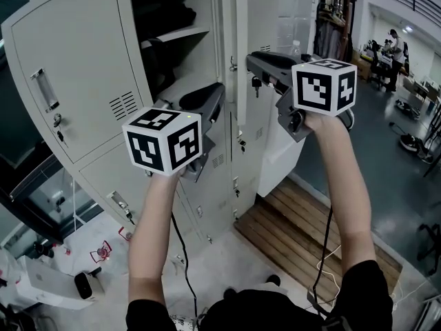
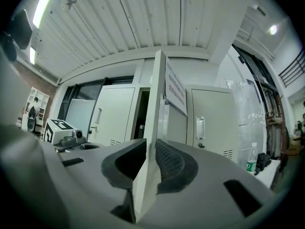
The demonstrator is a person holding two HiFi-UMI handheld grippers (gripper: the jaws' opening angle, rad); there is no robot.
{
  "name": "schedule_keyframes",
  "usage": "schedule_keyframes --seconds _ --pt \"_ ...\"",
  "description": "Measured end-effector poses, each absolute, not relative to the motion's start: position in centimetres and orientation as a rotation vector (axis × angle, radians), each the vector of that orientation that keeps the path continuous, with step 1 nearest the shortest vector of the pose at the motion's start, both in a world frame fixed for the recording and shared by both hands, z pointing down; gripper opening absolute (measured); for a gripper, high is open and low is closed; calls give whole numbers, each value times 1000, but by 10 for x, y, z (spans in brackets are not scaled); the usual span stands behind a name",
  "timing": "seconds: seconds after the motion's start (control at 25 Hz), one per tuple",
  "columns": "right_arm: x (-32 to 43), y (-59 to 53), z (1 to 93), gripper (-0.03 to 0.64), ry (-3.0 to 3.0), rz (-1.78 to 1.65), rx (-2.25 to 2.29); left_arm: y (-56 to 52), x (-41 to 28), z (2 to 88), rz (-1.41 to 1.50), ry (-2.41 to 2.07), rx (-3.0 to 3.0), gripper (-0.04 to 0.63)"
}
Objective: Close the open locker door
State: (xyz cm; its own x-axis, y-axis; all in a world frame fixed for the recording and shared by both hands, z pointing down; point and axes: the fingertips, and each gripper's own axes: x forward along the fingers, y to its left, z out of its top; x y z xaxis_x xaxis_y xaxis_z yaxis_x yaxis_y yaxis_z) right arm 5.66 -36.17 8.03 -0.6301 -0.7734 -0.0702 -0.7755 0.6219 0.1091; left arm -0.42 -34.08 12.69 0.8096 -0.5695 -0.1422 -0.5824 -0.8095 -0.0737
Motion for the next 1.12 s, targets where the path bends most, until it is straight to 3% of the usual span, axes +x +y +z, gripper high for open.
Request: schedule_keyframes --seconds 1.12 --pt "-15 -372 78 49 2945 207 -1163 -337 -40 138 144 994 -2883 17"
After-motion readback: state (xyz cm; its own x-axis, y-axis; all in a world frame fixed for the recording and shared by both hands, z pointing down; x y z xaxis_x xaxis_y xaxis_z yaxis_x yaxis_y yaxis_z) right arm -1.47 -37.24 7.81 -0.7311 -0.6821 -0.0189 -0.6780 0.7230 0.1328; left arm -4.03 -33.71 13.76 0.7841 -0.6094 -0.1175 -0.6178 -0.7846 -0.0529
